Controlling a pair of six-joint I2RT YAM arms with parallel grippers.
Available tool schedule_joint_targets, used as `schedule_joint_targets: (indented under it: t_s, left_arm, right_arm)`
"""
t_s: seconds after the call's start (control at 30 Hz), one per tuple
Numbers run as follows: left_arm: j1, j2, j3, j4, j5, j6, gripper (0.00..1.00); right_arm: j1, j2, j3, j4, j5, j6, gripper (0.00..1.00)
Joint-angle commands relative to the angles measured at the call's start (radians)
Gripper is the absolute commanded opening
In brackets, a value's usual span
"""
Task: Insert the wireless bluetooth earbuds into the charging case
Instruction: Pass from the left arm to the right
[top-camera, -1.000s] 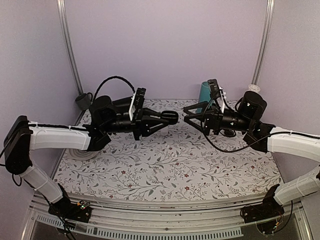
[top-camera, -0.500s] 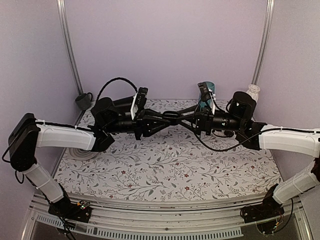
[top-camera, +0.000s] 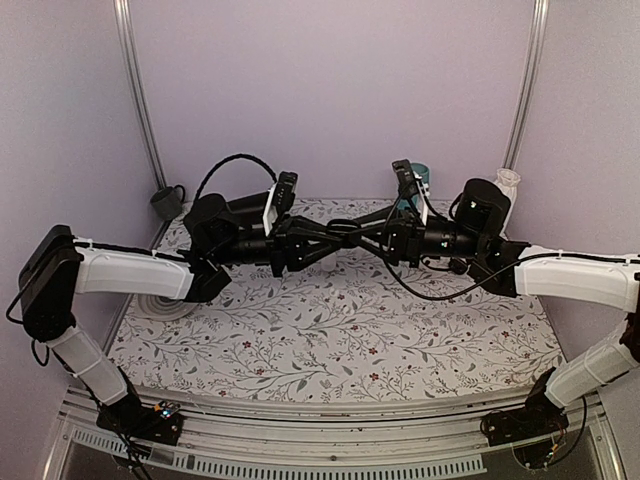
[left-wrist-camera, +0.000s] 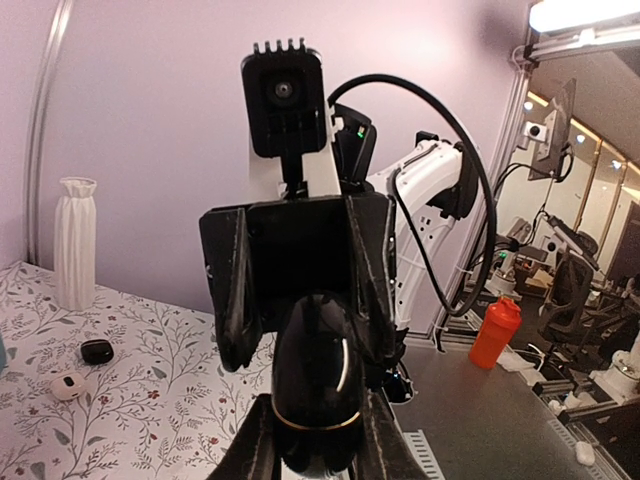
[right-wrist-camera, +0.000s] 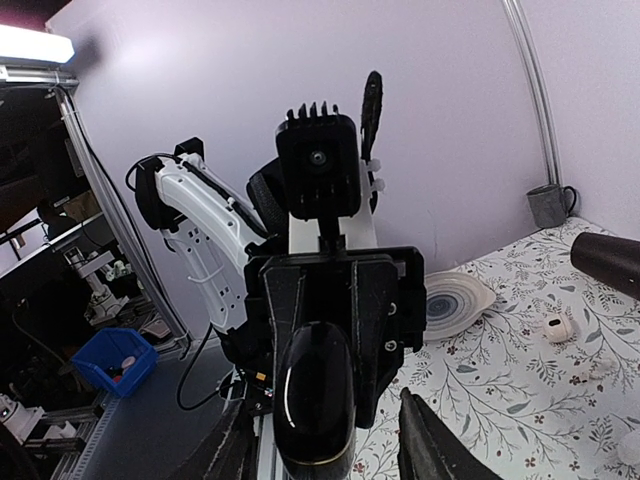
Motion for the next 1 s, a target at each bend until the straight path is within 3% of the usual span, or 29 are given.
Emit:
schedule_joint_targets:
  t_s: [0.0, 0.17, 0.47, 0.7, 0.77, 0.83, 0.9, 0.97]
  left_arm:
    - [0.01, -0.003, 0.027, 0.011, -0.009, -0.003, 0.0]
    - [0.011, -0.008, 0.028, 0.002, -0.016, 0.002, 0.0]
    - [0.011, -0.01, 0.028, 0.002, -0.014, -0.001, 0.0]
    - [0.01, -0.008, 0.03, 0.001, -0.018, 0.0, 0.0]
    - [0.01, -0.011, 0.029, -0.004, -0.025, 0.003, 0.04]
    - [0.01, -0.015, 0.026, -0.017, -0.041, 0.011, 0.08]
    - [0.01, -0.022, 0.02, -0.027, -0.054, 0.022, 0.21]
    - [0.01, -0.031, 0.007, -0.039, -0.084, 0.037, 0.4]
  right_arm:
    - [0.004, 0.007, 0.028, 0.009, -0.017, 0.008, 0.47]
    - [0.004, 0.015, 0.037, 0.005, -0.028, 0.015, 0.38]
    - [0.006, 0.026, 0.048, -0.015, -0.027, 0.007, 0.36]
    - [0.006, 0.033, 0.063, -0.021, -0.025, 0.005, 0.15]
    - [0.006, 0.036, 0.065, -0.025, -0.024, 0.009, 0.06]
    - [0.006, 0.038, 0.069, -0.03, -0.02, 0.013, 0.04]
    - [0.005, 0.04, 0.072, -0.032, -0.014, 0.016, 0.04]
    - [0.001, 0.04, 0.073, -0.032, -0.003, 0.024, 0.03]
